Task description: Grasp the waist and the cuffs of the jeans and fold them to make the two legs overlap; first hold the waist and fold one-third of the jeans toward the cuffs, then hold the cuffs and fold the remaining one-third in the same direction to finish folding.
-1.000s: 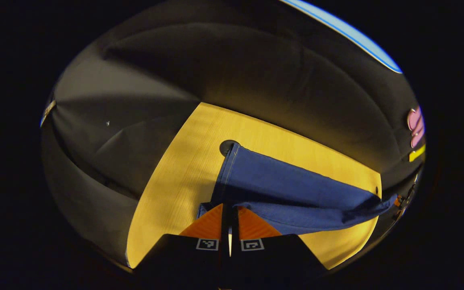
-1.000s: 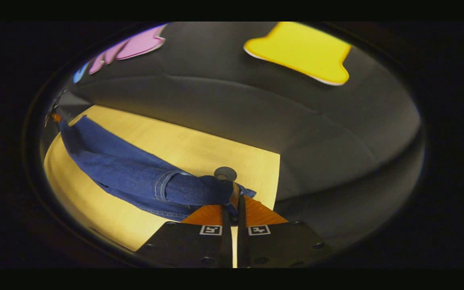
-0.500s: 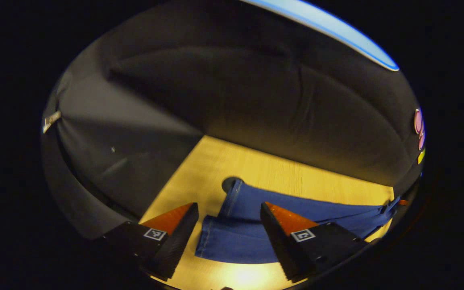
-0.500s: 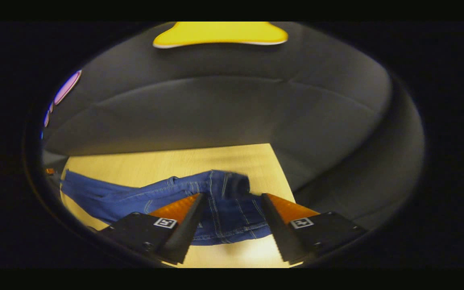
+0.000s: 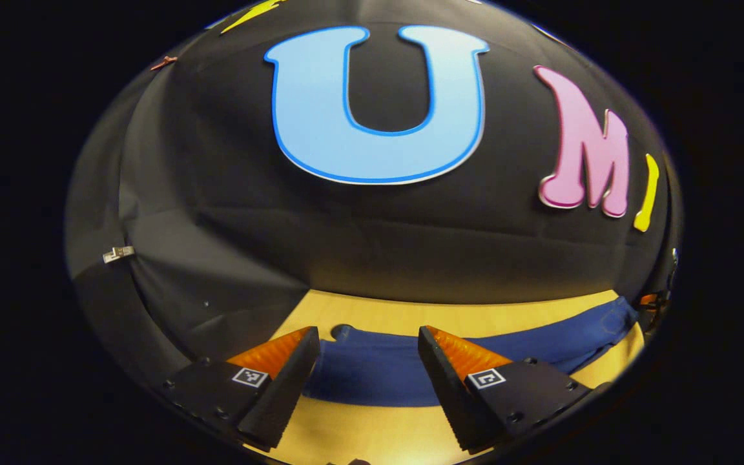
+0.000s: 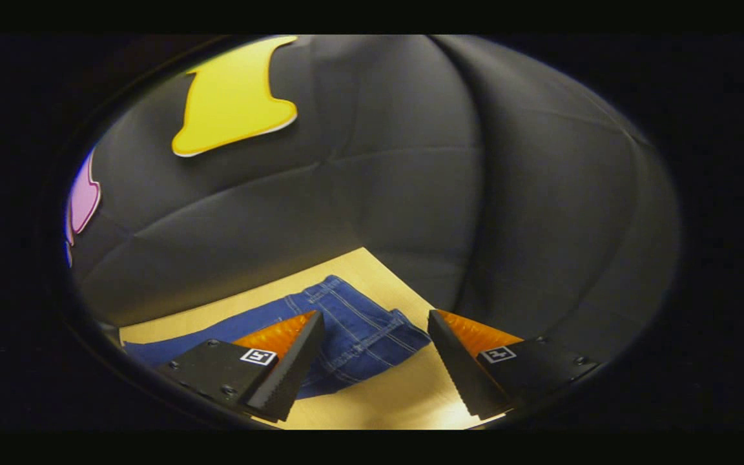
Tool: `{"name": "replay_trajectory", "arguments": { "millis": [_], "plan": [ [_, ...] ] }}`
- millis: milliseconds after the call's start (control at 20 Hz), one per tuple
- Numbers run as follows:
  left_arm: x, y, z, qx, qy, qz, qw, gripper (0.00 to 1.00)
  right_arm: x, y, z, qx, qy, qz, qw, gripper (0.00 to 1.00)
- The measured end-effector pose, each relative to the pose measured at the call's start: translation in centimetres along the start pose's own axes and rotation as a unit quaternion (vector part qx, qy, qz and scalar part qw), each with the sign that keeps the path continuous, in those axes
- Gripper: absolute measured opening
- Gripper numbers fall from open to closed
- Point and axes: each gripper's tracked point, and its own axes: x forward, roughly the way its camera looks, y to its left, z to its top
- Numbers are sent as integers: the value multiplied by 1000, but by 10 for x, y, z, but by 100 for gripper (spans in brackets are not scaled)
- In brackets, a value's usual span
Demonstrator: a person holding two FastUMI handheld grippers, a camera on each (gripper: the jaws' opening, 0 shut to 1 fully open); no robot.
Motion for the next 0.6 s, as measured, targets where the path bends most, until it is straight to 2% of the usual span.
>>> {"name": "replay_trajectory", "arguments": {
  "millis": [150,300,450,600],
  "plan": [
    [-33,-41,-9,-14,3,-26,1000,96,13,-12,-14,-15,-3,-12,1000,98],
    [-54,-73,-15,-24,5,-53,998,96,25,-16,-25,3,2,-11,1000,98],
    [-64,-102,-19,-29,12,-80,996,96,35,-19,-33,0,4,-7,1000,98],
    [-69,-119,-23,-26,16,-93,995,97,48,-19,-50,25,24,2,999,98]
  ]
}}
